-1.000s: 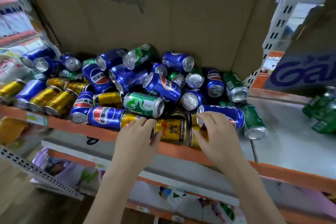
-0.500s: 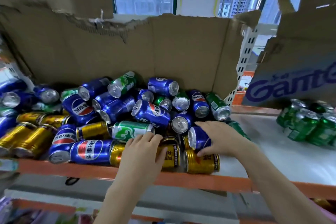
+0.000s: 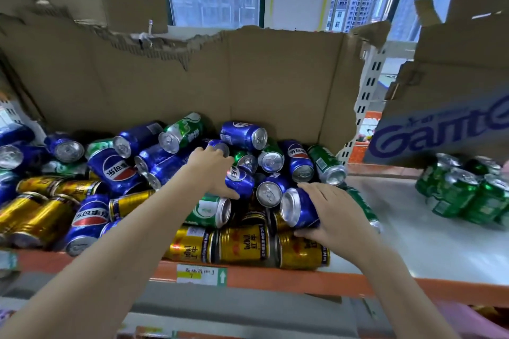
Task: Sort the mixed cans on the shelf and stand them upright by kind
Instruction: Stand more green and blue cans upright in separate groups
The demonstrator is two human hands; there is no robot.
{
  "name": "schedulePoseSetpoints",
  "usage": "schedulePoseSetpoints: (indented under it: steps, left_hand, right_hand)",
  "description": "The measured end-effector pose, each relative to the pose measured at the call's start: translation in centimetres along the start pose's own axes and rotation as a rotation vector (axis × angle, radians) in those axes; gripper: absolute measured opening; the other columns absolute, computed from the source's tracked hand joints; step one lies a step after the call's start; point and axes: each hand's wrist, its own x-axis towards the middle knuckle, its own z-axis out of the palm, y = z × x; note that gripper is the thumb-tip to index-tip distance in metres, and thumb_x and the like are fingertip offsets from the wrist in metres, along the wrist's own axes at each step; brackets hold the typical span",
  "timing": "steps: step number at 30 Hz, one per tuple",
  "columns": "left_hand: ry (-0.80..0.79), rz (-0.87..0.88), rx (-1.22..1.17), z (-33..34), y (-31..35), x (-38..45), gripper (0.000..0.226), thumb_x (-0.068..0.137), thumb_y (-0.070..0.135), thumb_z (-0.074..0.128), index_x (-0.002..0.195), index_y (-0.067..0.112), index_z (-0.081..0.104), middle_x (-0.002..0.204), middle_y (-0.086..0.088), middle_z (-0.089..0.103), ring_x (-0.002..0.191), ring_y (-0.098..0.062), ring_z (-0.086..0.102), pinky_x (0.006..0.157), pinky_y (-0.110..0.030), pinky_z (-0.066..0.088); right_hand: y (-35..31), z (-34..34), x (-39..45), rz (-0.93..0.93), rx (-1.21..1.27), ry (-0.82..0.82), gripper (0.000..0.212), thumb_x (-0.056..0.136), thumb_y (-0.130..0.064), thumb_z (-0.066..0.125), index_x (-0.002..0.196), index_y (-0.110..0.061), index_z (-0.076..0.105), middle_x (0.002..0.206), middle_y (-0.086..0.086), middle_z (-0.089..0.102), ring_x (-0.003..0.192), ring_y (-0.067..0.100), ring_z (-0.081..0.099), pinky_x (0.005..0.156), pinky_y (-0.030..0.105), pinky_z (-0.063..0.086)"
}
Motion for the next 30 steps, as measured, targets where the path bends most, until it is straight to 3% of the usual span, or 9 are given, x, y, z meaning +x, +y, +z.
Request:
schedulePoseSetpoints:
  steps: [6,10,14,20,25,30]
  left_hand:
    - [-0.087,-0.006,-0.091,-0.6,0.3,0.9,0.088,0.067,0.071,0.062,0.133,0.016,0.041,0.128,-0.005,0.051,0.114,-0.027,0.051,0.082,-0.037,0.046]
    - [-0.056,-0.029,-0.052,-0.7,0.5,0.7,0.082,0.067,0.073,0.061,0.124,0.015,0.045,0.122,-0.006,0.052,0.107,-0.027,0.054,0.075,-0.035,0.043]
    - [0.099,-0.064,-0.07,-1.1,0.8,0.1,0.084,0.066,0.066,0.068,0.128,0.015,0.043,0.123,-0.008,0.046,0.108,-0.03,0.051,0.076,-0.036,0.044]
    - [0.35,-0.165,-0.467,-2.8,1.9,-3.7,0.082,0.063,0.054,0.077,0.125,0.014,0.043,0.112,-0.009,0.044,0.103,-0.031,0.047,0.083,-0.036,0.042]
    - [0.599,-0.14,-0.811,-2.5,6.5,-9.3,0.074,0.057,0.05,0.082,0.112,0.021,0.044,0.107,0.004,0.038,0.094,-0.019,0.046,0.078,-0.026,0.035]
    - [0.729,-0.038,-0.971,0.0,12.2,-11.6,0.065,0.046,0.041,0.085,0.1,0.017,0.057,0.099,0.003,0.045,0.082,-0.018,0.05,0.069,-0.029,0.043]
  right_hand:
    - [-0.5,0.5,-1.3,0.067,-0.003,0.053,0.09,0.053,-0.054,0.082,0.129,-0.016,0.052,0.119,0.001,0.061,0.108,0.023,0.059,0.092,0.035,0.045]
    - [-1.0,0.3,-1.7,0.107,0.001,0.121,0.09,0.049,-0.051,0.085,0.125,-0.016,0.053,0.114,0.002,0.063,0.103,0.024,0.061,0.088,0.036,0.048]
    - [-1.8,-0.1,-2.2,0.139,0.002,0.226,0.092,0.047,-0.048,0.088,0.123,-0.014,0.05,0.112,0.006,0.064,0.101,0.028,0.062,0.086,0.039,0.05]
    - [-3.4,-0.9,-3.5,0.224,0.102,0.317,0.089,0.055,-0.048,0.084,0.127,-0.017,0.042,0.118,0.007,0.061,0.108,0.027,0.058,0.089,0.037,0.047]
    - [-4.9,-1.6,-6.0,0.342,0.135,0.39,0.085,0.059,-0.057,0.072,0.126,-0.014,0.042,0.118,0.007,0.061,0.107,0.022,0.055,0.09,0.032,0.04]
    - [-4.0,-2.3,-10.5,0.453,0.167,0.434,0.084,0.063,-0.066,0.067,0.123,-0.013,0.044,0.114,0.008,0.06,0.105,0.017,0.049,0.092,0.02,0.035]
